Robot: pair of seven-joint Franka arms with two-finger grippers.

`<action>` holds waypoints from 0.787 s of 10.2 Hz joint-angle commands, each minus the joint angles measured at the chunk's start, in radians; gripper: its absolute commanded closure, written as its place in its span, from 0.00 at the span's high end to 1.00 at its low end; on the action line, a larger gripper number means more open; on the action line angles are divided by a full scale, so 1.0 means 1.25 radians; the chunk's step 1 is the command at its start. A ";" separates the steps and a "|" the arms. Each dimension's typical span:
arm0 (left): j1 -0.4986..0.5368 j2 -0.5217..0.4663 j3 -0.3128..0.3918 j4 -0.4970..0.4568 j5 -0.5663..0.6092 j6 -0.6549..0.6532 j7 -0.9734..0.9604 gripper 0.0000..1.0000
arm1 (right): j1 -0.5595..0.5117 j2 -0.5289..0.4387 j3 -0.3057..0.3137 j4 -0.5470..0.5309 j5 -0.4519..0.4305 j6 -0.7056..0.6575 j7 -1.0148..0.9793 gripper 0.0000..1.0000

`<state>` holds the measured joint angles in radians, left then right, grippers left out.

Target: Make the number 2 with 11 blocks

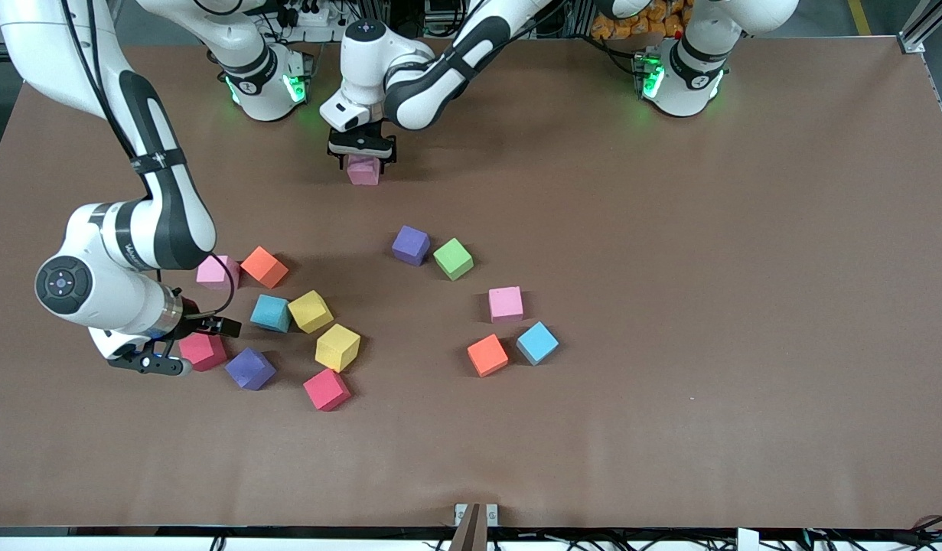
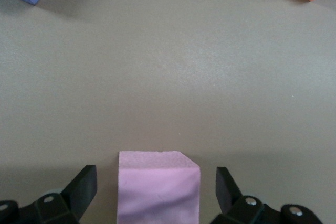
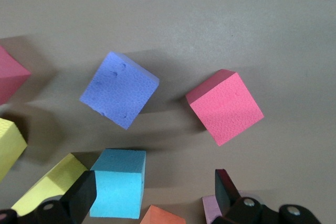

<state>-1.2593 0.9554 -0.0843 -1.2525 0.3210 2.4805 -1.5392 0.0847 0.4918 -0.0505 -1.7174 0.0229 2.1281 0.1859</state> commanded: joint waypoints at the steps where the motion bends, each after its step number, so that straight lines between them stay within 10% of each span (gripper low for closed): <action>1: -0.021 0.028 0.016 0.034 0.014 0.001 -0.025 1.00 | -0.014 0.038 0.002 0.024 0.016 -0.002 0.008 1.00; 8: -0.027 0.046 0.017 0.033 0.016 0.001 -0.022 0.83 | -0.011 0.070 0.001 0.017 0.072 0.029 -0.015 1.00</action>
<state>-1.2777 0.9961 -0.0783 -1.2423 0.3210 2.4805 -1.5396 0.0875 0.5584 -0.0523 -1.7126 0.0986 2.1634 0.1840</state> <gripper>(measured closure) 0.167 0.000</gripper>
